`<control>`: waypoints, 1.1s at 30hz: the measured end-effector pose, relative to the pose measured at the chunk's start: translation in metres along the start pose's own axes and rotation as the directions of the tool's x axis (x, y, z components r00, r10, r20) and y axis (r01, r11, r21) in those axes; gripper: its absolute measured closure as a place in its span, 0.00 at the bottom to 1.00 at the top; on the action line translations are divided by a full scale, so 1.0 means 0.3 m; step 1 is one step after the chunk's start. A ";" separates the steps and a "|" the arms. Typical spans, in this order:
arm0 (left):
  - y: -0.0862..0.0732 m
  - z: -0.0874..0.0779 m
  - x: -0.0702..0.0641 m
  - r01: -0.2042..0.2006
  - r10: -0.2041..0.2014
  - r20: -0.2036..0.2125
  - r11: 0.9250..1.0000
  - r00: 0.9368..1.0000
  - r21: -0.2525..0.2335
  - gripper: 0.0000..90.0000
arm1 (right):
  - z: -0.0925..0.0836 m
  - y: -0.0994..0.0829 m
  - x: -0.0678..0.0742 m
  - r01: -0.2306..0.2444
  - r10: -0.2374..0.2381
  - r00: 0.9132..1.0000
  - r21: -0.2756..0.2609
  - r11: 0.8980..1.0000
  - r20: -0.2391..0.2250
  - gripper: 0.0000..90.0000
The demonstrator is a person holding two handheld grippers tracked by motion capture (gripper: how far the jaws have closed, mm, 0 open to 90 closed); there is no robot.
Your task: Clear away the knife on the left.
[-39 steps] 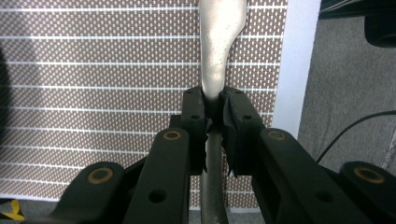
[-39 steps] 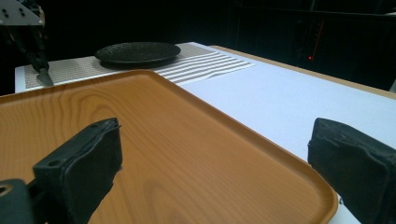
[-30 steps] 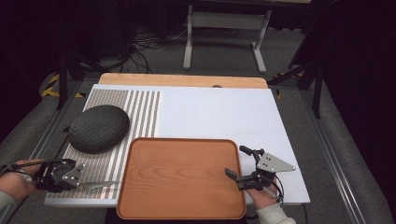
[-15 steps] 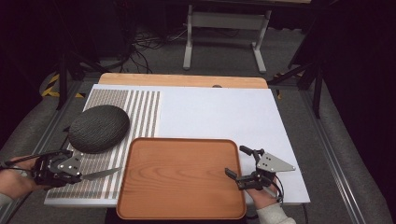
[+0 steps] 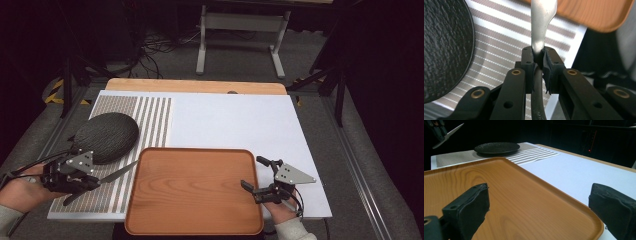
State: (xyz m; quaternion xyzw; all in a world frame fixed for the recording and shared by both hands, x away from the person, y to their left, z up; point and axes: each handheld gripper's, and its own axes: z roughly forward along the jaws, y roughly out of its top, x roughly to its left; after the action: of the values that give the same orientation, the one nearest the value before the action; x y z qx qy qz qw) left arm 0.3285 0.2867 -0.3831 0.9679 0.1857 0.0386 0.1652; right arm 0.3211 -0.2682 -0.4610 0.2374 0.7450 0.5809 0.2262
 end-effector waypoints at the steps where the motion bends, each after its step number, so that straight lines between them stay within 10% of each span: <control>1: 0.005 -0.001 0.001 0.009 -0.009 0.008 1.000 1.000 -0.009 0.89 | 0.000 0.000 0.000 0.001 -0.001 1.000 0.000 1.000 0.000 0.04; 11: 0.079 0.008 -0.008 0.098 -0.094 0.076 0.994 0.993 -0.058 0.89 | 0.000 0.001 0.001 0.004 -0.004 1.000 -0.001 1.000 -0.002 0.04; 20: 0.139 0.034 -0.013 0.208 -0.194 0.141 0.973 0.971 -0.095 0.89 | -0.004 0.003 0.000 0.010 -0.010 1.000 0.000 1.000 -0.003 0.04; 33: 0.238 0.086 -0.055 0.233 -0.201 0.203 0.961 0.958 -0.150 0.89 | -0.008 0.004 0.000 0.009 -0.009 1.000 -0.008 1.000 -0.002 0.04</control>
State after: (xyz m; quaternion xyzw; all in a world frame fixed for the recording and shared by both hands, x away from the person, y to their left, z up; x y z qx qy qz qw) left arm 0.3414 0.2101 -0.3837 0.9229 0.2707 -0.0543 0.2682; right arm 0.3199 -0.2697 -0.4592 0.2327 0.7441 0.5829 0.2289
